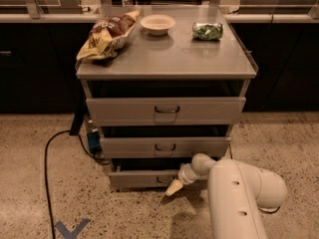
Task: Open bottom drawer
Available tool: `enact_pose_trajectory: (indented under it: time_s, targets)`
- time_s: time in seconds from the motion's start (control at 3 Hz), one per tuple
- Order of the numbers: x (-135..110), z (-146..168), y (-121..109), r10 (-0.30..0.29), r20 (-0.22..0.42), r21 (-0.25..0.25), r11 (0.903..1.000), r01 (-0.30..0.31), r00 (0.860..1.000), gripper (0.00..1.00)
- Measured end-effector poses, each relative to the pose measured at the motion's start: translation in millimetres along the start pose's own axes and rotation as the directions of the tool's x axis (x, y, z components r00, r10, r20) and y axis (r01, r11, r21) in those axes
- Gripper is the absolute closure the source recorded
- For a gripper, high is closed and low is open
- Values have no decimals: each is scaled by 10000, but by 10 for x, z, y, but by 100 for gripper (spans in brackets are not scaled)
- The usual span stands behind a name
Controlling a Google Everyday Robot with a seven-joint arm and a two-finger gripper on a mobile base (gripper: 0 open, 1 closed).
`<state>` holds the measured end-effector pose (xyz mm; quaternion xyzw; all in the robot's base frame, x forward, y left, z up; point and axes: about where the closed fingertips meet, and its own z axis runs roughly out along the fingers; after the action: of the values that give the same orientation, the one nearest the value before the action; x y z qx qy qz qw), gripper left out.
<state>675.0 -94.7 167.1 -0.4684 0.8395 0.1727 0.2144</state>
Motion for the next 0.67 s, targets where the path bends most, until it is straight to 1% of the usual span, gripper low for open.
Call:
enact_pose_trajectory:
  time_s: [0.33,0.67]
  targets:
    - [-17,59,100,-173,-183,-180,9997,170,9997,0]
    - [11,-87,277,-330,-260,-323,9990,322,9991,0]
